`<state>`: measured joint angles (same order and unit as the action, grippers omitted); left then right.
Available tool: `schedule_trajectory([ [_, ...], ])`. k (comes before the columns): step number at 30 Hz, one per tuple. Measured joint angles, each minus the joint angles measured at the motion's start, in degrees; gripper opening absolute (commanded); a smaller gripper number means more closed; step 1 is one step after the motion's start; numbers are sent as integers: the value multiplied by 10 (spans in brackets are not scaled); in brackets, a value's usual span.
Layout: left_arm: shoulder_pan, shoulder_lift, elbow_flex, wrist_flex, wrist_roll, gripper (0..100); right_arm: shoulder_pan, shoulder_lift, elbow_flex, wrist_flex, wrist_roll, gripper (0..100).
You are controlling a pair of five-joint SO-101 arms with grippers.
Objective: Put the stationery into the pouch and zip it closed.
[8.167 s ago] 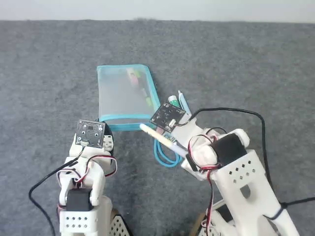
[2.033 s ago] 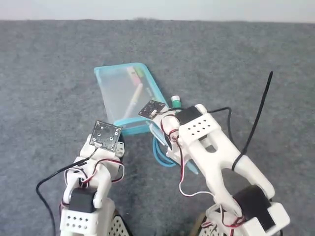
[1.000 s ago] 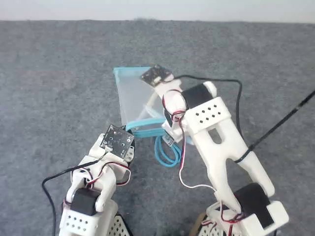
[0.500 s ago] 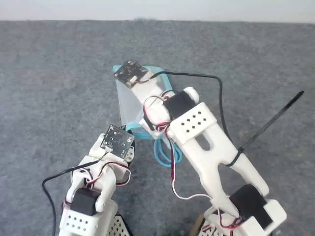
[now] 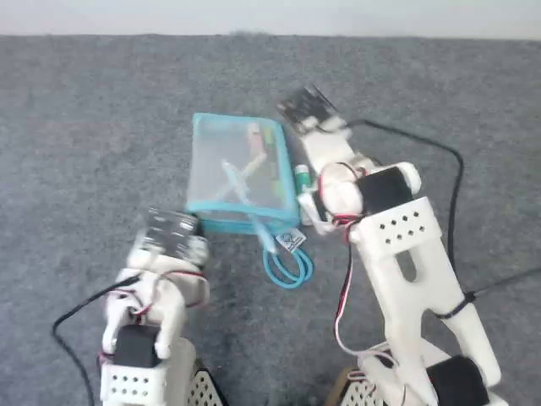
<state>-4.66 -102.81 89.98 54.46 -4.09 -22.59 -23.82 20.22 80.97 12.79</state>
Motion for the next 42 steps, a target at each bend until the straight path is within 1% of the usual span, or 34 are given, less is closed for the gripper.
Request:
schedule_trajectory([
  [1,-18,0,-1,-4,4,12,11,0,35,-13,0,253],
  [2,-19,0,-1,-4,4,12,18,0,69,-28,0,253],
  [4,-1,0,-1,4,4,12,24,0,128,-62,0,253],
  [5,23,0,-1,13,-9,12,25,0,149,-76,0,253],
  [7,94,0,-1,37,-49,12,23,3,165,-89,0,253],
  [8,120,0,-1,38,-56,12,21,6,167,-91,0,253],
  [9,124,0,-1,34,-51,12,20,11,171,-92,0,253],
  [10,108,0,-1,25,-40,12,20,19,173,-95,0,253],
  [11,76,0,-1,11,-23,11,23,27,173,-97,0,253],
  [14,-52,0,-1,-18,21,11,23,45,173,-106,0,253],
  [15,-76,0,-1,-18,20,11,21,50,173,-112,0,253],
  [16,-75,0,-1,-12,5,11,20,55,173,-114,0,253],
  [17,-55,0,-1,-2,-16,11,18,61,173,-117,0,253],
  [19,32,0,-1,33,-63,11,0,68,173,-117,-1,253],
  [21,115,0,-1,43,-75,11,-9,69,173,-117,-1,253],
  [22,130,0,-1,40,-73,11,-9,69,173,-117,-1,253],
  [23,127,0,-1,32,-63,11,-9,69,173,-117,-1,253],
  [24,104,0,-1,20,-48,11,-9,69,173,-117,-1,253],
  [27,-16,0,-1,-13,7,11,-9,69,173,-117,-1,253],
  [28,-46,0,-1,-16,17,11,-11,69,173,-117,-1,253],
  [29,-56,0,-1,-16,16,11,-13,69,173,-117,-1,253],
  [31,-24,0,-1,-2,-18,11,-15,69,173,-117,-1,253],
  [33,38,0,-1,20,-50,11,-15,69,173,-117,-1,253],
  [34,62,0,-1,20,-48,11,-15,69,173,-117,-1,253],
  [35,62,0,-1,13,-33,11,-15,69,173,-117,-1,253],
  [36,40,0,-1,3,-13,11,-15,69,173,-117,-1,253],
  [38,-36,0,-1,-7,-1,11,-13,69,173,-117,-1,253],
  [39,-62,0,-1,-7,-12,11,-13,69,173,-117,-1,253],
  [40,-69,0,-1,-1,-38,11,-13,69,173,-117,-1,253],
  [41,-56,0,-1,15,-69,11,-14,69,173,-117,-1,253],
  [42,-24,0,-1,35,-103,11,-15,69,173,-117,-1,253],
])
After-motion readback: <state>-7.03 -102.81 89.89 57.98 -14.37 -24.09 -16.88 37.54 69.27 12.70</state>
